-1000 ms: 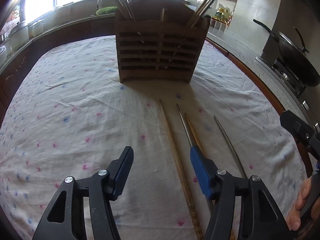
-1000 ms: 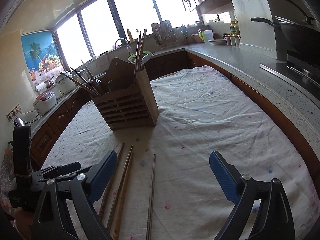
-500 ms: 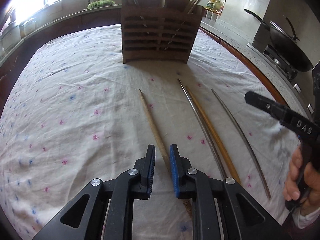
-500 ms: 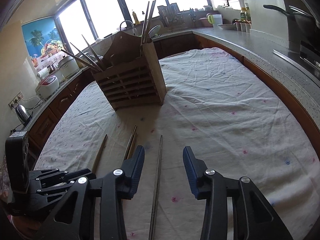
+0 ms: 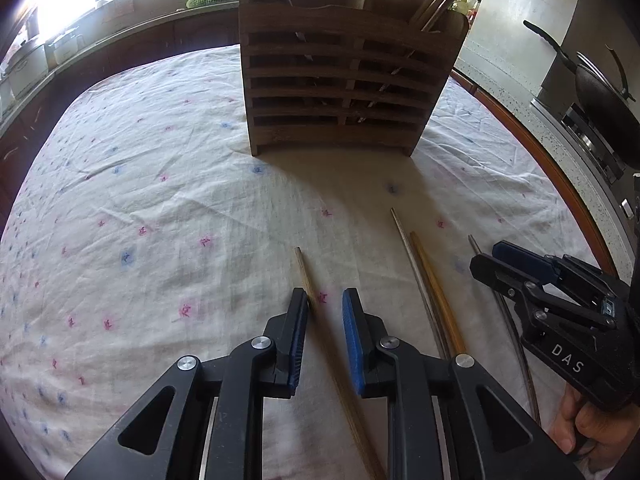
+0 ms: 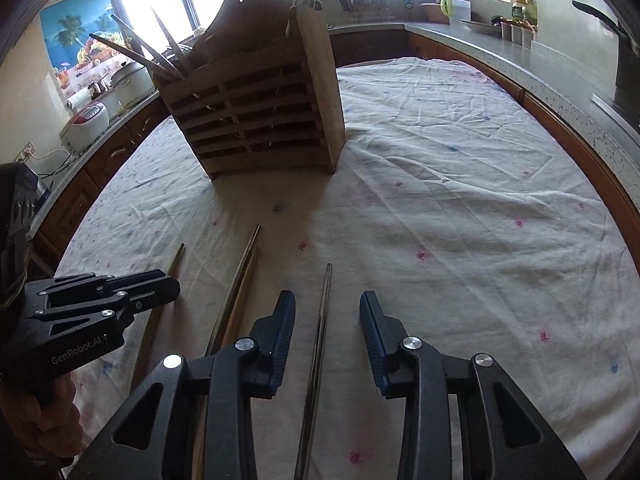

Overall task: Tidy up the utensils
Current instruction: 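Grasp a bamboo chopstick with the left tool while the right tool grasps a metal one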

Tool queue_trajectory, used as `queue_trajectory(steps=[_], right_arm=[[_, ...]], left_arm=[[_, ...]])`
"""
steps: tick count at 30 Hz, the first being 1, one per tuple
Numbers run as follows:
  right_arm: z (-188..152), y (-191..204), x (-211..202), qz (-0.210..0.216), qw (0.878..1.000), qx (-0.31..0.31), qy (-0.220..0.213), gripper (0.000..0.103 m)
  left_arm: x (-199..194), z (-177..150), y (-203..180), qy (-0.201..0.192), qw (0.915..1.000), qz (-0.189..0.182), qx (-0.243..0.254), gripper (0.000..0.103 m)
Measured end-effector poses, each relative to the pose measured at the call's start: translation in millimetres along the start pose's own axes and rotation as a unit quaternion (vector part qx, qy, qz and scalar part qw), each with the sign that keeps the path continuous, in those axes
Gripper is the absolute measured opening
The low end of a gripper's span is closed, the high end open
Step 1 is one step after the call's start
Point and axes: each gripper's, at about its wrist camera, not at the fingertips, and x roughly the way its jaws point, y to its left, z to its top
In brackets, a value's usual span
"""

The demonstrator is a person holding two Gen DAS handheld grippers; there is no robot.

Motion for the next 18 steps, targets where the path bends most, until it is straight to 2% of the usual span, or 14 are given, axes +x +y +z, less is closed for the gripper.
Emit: queue_trajectory(steps=[5, 8, 10, 14, 18], right_arm=[[0.7, 14.7, 7.0, -0.045, 0.998, -0.048, 0.0, 0.022], [0.1, 21.9, 8.3, -0.054, 0.996, -0.072, 0.0, 0.007], [0.4, 24.0, 8.3, -0.058, 0.995, -0.077, 0.0, 0.005], [2.4, 13.9, 0.6, -0.028, 0.999, -0.038, 0.001, 0.004], [5.2, 7.4, -28.9, 0.004, 1.0, -0.007, -0.03, 0.004]], left_arm=[[6.4, 2.1, -10.7, -0.015, 0.9995, 0.025, 0.015, 0.008], [5.9, 0.1, -12.4, -0.02, 0.9994, 0.023, 0.017, 0.007], [4.2, -0.7, -8.9, -0.019, 0.9997, 0.009, 0.009, 0.006], [-10.7, -4.5, 6.7, -0.023, 0.999, -0.032, -0.019, 0.005], [-42.1, -10.3, 20.9, -0.05, 0.9958, -0.066, -0.039, 0.004]])
